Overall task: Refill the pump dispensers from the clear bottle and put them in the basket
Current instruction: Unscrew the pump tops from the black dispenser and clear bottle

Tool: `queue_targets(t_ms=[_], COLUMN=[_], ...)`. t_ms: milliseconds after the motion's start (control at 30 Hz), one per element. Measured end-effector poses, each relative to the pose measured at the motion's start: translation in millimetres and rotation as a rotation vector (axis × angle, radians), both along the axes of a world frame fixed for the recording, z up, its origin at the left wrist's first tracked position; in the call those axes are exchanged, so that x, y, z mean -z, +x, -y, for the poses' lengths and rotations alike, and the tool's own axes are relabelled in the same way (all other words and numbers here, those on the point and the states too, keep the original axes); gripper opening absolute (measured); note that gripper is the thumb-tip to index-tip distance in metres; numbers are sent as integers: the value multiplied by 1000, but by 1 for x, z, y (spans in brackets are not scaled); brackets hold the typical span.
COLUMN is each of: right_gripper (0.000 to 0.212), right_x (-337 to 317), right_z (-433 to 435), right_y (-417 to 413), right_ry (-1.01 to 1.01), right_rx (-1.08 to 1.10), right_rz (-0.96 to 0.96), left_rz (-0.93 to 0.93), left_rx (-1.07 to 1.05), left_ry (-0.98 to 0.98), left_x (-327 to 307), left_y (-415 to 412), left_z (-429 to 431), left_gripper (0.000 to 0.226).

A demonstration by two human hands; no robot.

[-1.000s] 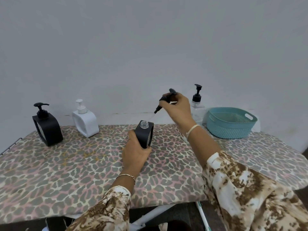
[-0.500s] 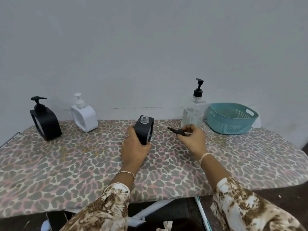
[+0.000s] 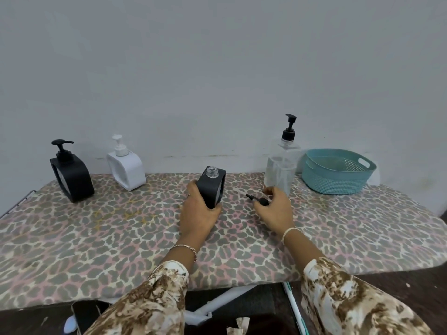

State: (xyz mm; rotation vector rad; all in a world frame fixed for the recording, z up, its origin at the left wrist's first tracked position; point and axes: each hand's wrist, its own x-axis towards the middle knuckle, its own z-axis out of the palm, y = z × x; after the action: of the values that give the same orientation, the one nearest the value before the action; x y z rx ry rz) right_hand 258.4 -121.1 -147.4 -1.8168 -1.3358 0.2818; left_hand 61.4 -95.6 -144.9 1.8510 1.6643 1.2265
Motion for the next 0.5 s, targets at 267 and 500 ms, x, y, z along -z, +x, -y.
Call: queue_targets(t_ms=[267,500], right_gripper=[25,63], right_x=[-57,-101], right_z=[-7,-44], right_y=[4,38], right_ry=[416,410], right_rx=[183,218], right_rz=[-8,-1], left_rz=[64,56], left_rx=[23,255], left_ry=[269,320], left_x=[-49,-83], left_y=[18,85], left_z=[-5,-33], left_gripper=[100,80])
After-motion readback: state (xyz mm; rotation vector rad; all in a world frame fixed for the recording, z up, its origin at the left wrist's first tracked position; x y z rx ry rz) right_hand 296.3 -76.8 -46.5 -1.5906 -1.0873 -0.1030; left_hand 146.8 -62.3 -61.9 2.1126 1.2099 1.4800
